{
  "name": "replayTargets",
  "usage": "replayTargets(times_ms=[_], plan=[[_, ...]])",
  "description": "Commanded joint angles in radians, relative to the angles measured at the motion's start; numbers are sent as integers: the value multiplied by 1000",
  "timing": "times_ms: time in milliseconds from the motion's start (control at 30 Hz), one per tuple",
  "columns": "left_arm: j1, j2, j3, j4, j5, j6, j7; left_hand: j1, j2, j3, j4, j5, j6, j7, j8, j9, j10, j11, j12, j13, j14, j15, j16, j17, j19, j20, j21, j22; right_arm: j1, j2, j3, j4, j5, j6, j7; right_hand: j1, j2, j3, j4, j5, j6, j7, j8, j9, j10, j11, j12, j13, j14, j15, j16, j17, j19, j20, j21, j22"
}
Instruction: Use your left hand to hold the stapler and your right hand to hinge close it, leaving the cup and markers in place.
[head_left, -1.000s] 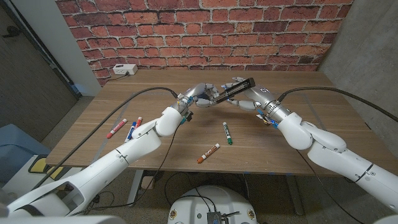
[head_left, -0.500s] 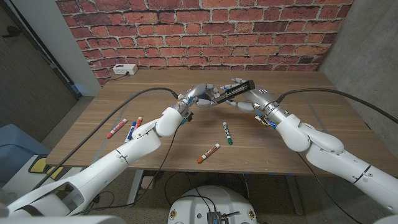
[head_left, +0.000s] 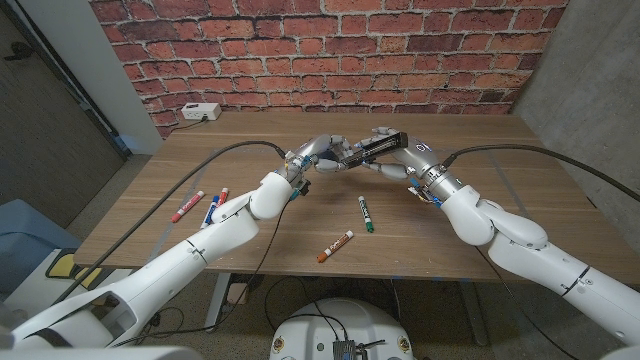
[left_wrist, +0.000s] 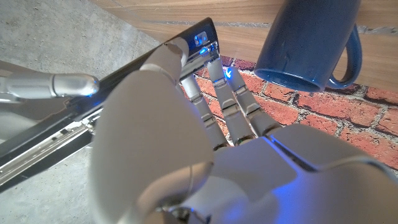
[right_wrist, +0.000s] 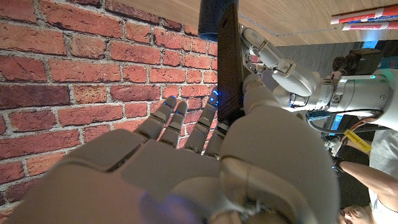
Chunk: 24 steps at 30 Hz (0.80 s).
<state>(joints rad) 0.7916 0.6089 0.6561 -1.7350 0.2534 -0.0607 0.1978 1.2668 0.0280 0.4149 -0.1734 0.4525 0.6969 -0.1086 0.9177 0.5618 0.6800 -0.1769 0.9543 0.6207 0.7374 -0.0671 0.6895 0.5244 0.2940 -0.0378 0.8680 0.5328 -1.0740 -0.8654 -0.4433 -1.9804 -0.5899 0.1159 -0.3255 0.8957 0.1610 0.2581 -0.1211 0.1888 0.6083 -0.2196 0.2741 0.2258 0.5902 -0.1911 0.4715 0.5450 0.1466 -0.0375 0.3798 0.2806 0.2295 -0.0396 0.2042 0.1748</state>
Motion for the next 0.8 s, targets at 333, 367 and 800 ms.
replayTargets(times_ms=[333,367,800], plan=[[-2,-6,1,12,0,-10,8,-1,-8,90,72,-26,19,0,-16,-23,17,-4,-2,-4,59,-169,34,-10,26,-20,-13,-25,9,41,-16,48,16,59,-79,98,36,67,14,3,166,6,19,13,187,-18,91,28,111,-191,57,53,60,-14,21,9],[-2,-6,1,11,2,-9,8,-5,-4,87,68,-42,18,-2,-19,-31,23,-7,-12,-6,65,-168,21,-16,35,-29,-8,-37,9,43,-16,49,17,61,-81,103,36,70,14,3,172,7,19,14,201,-18,98,28,115,-191,59,56,66,-16,23,9],[4,-11,1,8,1,-9,15,-2,30,43,66,-45,31,-18,-46,-42,8,-2,18,-34,93,-173,-4,-13,54,-36,-21,-69,3,56,-15,67,22,90,-116,131,28,82,11,-2,217,14,19,15,245,-14,108,-1,141,-194,65,69,82,-22,28,10]])
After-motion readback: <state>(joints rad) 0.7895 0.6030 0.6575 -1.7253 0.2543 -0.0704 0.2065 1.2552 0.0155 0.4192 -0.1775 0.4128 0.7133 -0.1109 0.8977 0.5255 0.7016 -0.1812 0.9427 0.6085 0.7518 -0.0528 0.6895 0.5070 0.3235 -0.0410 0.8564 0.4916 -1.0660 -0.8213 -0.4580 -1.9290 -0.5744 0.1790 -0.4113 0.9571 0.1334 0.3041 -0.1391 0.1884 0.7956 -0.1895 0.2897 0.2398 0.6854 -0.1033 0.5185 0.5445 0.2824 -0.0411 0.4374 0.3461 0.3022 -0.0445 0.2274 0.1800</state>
